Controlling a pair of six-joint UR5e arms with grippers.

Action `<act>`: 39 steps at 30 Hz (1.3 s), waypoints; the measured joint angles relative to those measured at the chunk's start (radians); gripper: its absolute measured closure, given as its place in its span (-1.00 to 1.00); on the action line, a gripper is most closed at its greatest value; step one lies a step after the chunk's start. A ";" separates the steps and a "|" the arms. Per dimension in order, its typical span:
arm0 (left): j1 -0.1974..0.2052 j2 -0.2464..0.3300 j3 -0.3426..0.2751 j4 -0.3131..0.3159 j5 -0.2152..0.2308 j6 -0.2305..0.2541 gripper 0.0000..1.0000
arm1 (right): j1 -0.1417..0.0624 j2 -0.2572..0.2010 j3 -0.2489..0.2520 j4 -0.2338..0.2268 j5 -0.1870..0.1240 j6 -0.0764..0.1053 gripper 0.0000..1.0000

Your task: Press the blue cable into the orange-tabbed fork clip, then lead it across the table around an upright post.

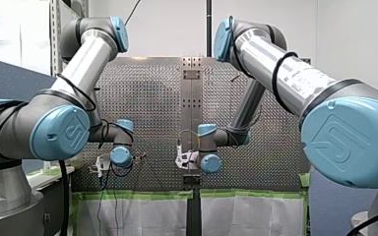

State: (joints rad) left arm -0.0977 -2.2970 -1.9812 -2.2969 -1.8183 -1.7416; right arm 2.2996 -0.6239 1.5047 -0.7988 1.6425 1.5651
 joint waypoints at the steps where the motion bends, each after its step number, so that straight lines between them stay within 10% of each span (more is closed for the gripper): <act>1: 0.003 -0.006 0.007 -0.007 0.003 0.000 1.00 | 0.000 0.000 0.000 0.000 0.000 0.000 1.00; 36: 0.053 -0.095 0.127 -0.024 0.063 -0.064 1.00 | -0.043 0.001 -0.024 0.024 -0.002 -0.005 1.00; 39: 0.057 -0.095 0.127 -0.025 0.064 -0.066 0.69 | -0.044 0.001 -0.024 0.025 -0.003 -0.005 1.00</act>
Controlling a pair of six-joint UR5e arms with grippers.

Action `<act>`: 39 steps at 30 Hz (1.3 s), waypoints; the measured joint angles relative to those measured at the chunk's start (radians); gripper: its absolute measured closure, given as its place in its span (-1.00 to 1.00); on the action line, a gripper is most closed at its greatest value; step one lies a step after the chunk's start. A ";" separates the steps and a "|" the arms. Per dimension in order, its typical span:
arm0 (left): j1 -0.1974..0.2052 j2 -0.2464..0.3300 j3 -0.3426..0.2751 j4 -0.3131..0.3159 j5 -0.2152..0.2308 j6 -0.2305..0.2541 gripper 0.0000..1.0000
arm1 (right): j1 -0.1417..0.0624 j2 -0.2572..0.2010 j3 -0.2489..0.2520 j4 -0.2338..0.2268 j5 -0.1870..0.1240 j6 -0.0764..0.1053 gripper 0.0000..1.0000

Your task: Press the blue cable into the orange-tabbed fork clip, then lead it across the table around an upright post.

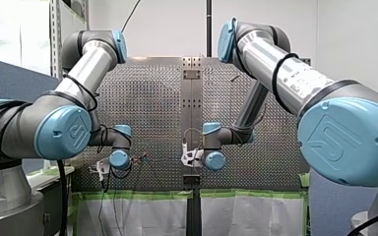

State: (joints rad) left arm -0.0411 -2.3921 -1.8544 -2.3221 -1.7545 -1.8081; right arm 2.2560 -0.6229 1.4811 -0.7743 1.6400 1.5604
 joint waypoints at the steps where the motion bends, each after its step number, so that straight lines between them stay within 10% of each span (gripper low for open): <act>1: 0.001 0.000 0.000 -0.001 0.002 0.000 0.60 | 0.000 0.000 0.000 0.000 0.000 0.000 1.00; 5: 0.003 0.000 0.000 -0.002 0.019 -0.002 0.35 | -0.002 0.000 0.000 0.001 0.000 0.000 1.00; 7: 0.005 0.000 0.000 -0.005 0.029 -0.004 -0.42 | -0.002 0.000 0.000 0.001 0.000 0.000 1.00; 10: 0.008 0.000 -0.001 -0.021 0.026 -0.010 -0.92 | -0.003 0.000 0.000 0.002 0.000 0.000 1.00; 20: 0.005 0.001 -0.010 -0.081 -0.025 -0.015 -1.00 | -0.007 0.002 0.000 0.002 -0.001 0.000 1.00; 39: -0.001 0.111 -0.164 -0.019 0.112 -0.019 -1.00 | -0.008 0.005 0.000 0.003 -0.004 0.002 1.00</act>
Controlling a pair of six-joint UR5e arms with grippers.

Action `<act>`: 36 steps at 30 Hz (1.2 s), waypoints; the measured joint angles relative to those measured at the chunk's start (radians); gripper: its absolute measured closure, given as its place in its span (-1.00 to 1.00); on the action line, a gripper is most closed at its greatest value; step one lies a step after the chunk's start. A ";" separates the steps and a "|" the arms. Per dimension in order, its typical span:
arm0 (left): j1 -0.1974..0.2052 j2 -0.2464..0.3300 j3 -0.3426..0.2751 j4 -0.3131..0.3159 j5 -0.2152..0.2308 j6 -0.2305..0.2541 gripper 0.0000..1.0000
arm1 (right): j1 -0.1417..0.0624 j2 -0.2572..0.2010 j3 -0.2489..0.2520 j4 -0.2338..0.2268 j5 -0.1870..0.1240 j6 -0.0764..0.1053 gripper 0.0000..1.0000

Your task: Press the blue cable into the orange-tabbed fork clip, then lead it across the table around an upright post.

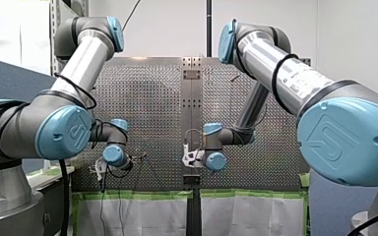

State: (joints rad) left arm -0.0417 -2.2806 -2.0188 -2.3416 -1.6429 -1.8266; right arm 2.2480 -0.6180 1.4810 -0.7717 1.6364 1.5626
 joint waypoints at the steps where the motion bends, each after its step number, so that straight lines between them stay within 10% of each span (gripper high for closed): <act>1: 0.000 0.001 -0.012 0.003 0.000 0.000 -1.00 | 0.000 0.000 0.000 0.000 0.000 0.000 1.00; 24: -0.017 0.009 -0.117 0.052 0.022 0.080 -1.00 | -0.008 0.004 0.000 -0.004 -0.018 0.000 1.00; 36: -0.032 0.123 -0.172 0.078 0.027 0.096 -1.00 | -0.008 0.006 -0.001 -0.010 -0.022 0.004 1.00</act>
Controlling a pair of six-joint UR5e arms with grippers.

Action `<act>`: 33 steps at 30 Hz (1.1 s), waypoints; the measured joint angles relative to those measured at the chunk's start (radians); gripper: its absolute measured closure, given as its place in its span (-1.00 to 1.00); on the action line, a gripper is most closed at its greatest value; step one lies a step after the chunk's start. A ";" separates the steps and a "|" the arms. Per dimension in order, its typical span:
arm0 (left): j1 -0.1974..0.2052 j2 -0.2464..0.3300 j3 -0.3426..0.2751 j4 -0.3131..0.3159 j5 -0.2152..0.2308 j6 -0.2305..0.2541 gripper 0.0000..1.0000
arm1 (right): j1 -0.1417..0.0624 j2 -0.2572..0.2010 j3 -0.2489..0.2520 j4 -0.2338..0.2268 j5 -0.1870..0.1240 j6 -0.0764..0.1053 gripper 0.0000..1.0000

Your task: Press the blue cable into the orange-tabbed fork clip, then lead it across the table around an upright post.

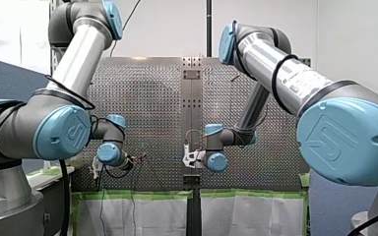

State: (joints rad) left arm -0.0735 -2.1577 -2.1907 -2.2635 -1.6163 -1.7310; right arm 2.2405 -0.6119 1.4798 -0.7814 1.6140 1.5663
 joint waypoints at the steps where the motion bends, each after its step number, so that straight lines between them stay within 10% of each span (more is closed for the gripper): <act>1: -0.002 0.010 -0.002 -0.001 0.000 0.001 -1.00 | 0.000 0.000 0.000 0.000 0.000 0.000 1.00; 33: -0.016 0.026 -0.004 -0.008 0.034 -0.011 -1.00 | -0.002 0.005 -0.001 0.004 -0.006 0.003 1.00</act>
State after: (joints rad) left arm -0.0894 -2.1312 -2.1948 -2.2720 -1.5821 -1.7423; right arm 2.2383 -0.6073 1.4791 -0.7770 1.6078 1.5695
